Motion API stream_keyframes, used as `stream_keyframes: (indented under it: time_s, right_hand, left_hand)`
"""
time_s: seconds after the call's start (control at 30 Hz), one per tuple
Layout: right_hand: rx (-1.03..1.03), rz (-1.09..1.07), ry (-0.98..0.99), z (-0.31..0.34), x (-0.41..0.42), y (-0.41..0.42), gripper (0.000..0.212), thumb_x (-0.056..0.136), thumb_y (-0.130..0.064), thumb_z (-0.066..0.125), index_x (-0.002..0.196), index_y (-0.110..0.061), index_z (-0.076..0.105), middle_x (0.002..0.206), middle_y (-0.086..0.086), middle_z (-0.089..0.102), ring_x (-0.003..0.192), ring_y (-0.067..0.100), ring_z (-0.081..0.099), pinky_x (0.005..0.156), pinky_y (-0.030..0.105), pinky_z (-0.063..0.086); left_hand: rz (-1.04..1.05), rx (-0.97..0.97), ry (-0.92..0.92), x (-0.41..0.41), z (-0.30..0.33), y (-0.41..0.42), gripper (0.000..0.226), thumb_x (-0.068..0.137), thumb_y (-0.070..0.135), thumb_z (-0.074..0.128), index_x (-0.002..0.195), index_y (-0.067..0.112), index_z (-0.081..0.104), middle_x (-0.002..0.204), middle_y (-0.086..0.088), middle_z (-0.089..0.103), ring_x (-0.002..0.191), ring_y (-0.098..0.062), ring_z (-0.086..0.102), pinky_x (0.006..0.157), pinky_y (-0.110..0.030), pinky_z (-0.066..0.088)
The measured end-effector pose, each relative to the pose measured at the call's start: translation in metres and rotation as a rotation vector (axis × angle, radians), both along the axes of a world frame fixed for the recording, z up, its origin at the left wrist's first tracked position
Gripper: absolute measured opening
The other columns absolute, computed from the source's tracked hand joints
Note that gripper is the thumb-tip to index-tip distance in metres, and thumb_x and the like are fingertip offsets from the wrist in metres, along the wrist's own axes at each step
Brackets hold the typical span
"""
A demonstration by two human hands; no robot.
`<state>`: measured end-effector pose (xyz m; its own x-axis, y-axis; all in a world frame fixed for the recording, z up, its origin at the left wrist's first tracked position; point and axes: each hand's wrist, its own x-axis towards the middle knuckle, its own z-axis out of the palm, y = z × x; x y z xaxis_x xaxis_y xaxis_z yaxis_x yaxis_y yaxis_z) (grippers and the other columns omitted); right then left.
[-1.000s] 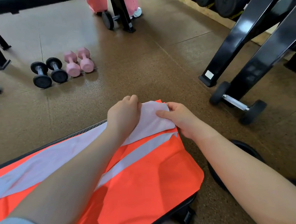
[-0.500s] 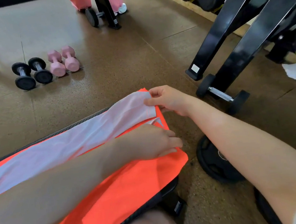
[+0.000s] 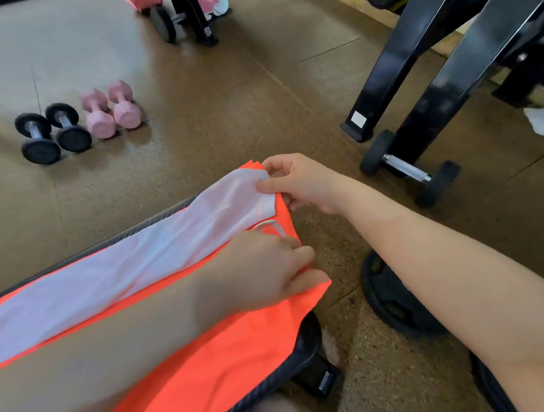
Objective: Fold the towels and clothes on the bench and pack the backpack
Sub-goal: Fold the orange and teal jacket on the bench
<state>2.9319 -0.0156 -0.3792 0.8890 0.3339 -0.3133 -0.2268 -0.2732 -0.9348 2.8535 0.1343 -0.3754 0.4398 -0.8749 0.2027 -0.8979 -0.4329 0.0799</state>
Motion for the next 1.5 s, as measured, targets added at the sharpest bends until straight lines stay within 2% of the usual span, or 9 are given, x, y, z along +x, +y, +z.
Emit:
stream_keyframes:
  time_s: [0.3, 0.4, 0.6, 0.87, 1.03, 1.17, 1.27, 1.37, 1.5]
  right_hand:
    - [-0.151, -0.108, -0.291, 0.012, -0.019, 0.053, 0.007, 0.084, -0.007, 0.063, 0.081, -0.013, 0.061, 0.059, 0.001, 0.051, 0.052, 0.008, 0.048, 0.049, 0.018, 0.038]
    - [-0.105, -0.23, -0.269, 0.018, -0.024, 0.067, 0.02, 0.086, -0.01, 0.062, 0.069, -0.017, 0.053, 0.06, 0.0, 0.048, 0.044, 0.004, 0.046, 0.041, 0.017, 0.036]
    - [0.004, -0.259, -0.321, 0.047, -0.042, 0.137, 0.024, 0.086, -0.009, 0.062, 0.067, -0.016, 0.05, 0.053, -0.003, 0.047, 0.038, 0.001, 0.039, 0.042, 0.018, 0.033]
    - [-0.11, 0.083, -0.518, 0.059, -0.079, 0.308, 0.026, 0.084, -0.014, 0.064, 0.065, -0.019, 0.048, 0.051, -0.007, 0.043, 0.04, 0.002, 0.039, 0.048, 0.017, 0.028]
    - [-0.493, 0.479, -0.672, 0.022, -0.11, 0.392, 0.02, 0.087, -0.023, 0.062, 0.088, -0.004, 0.065, 0.087, 0.015, 0.067, 0.085, 0.027, 0.059, 0.069, 0.029, 0.034]
    - [-0.592, 0.604, -0.621, 0.015, -0.097, 0.405, 0.029, 0.091, -0.036, 0.053, 0.085, -0.016, 0.073, 0.11, 0.011, 0.062, 0.106, 0.026, 0.055, 0.093, 0.038, 0.042]
    - [-0.374, 0.653, -0.509, 0.018, -0.084, 0.402, 0.013, 0.089, -0.008, 0.053, 0.093, -0.014, 0.063, 0.085, 0.007, 0.063, 0.074, 0.02, 0.057, 0.074, 0.029, 0.042]
    - [-0.482, 0.682, -0.574, 0.013, -0.078, 0.404, 0.037, 0.083, -0.006, 0.062, 0.119, -0.009, 0.055, 0.094, 0.003, 0.062, 0.083, 0.016, 0.054, 0.074, 0.021, 0.036]
    - [-0.673, 0.743, -0.693, 0.009, -0.074, 0.415, 0.007, 0.082, -0.017, 0.064, 0.088, -0.02, 0.065, 0.091, 0.005, 0.068, 0.092, 0.026, 0.06, 0.082, 0.034, 0.044]
  left_hand:
    - [0.603, -0.447, 0.55, -0.044, 0.02, 0.07, 0.063, 0.08, 0.069, 0.037, 0.053, 0.013, 0.045, 0.047, -0.001, 0.038, 0.049, -0.008, 0.034, 0.052, -0.024, 0.033]
    - [0.711, -0.515, 0.531, -0.047, 0.019, 0.076, 0.042, 0.075, 0.037, 0.073, 0.049, 0.027, 0.041, 0.04, 0.01, 0.039, 0.048, 0.0, 0.043, 0.051, -0.014, 0.031]
    - [0.902, -0.841, 0.56, -0.083, 0.037, 0.124, 0.043, 0.071, 0.013, 0.075, 0.085, 0.036, 0.042, 0.069, 0.007, 0.057, 0.054, -0.006, 0.048, 0.052, -0.015, 0.036]
    - [1.284, -0.986, 0.457, -0.169, 0.054, 0.254, 0.049, 0.071, 0.013, 0.076, 0.098, 0.037, 0.043, 0.076, 0.008, 0.061, 0.058, -0.003, 0.053, 0.059, -0.019, 0.044]
    - [1.555, -0.906, 0.487, -0.211, 0.027, 0.317, 0.052, 0.071, 0.011, 0.075, 0.112, 0.024, 0.045, 0.081, 0.003, 0.059, 0.077, -0.016, 0.055, 0.059, -0.019, 0.03]
    - [1.553, -0.885, 0.517, -0.218, 0.01, 0.325, 0.055, 0.075, 0.018, 0.073, 0.121, 0.021, 0.045, 0.09, 0.003, 0.06, 0.087, -0.016, 0.056, 0.064, -0.016, 0.029]
    - [1.553, -0.903, 0.47, -0.214, 0.007, 0.322, 0.044, 0.085, 0.024, 0.064, 0.125, 0.02, 0.047, 0.104, 0.004, 0.058, 0.099, -0.016, 0.055, 0.072, -0.014, 0.029]
    - [1.53, -0.967, 0.475, -0.213, 0.009, 0.321, 0.039, 0.086, 0.016, 0.063, 0.123, 0.024, 0.052, 0.097, 0.016, 0.055, 0.095, -0.006, 0.051, 0.072, -0.005, 0.031]
    - [1.393, -1.078, 0.495, -0.216, 0.011, 0.326, 0.037, 0.085, 0.009, 0.062, 0.105, 0.039, 0.056, 0.096, 0.015, 0.063, 0.086, 0.011, 0.054, 0.076, 0.004, 0.031]
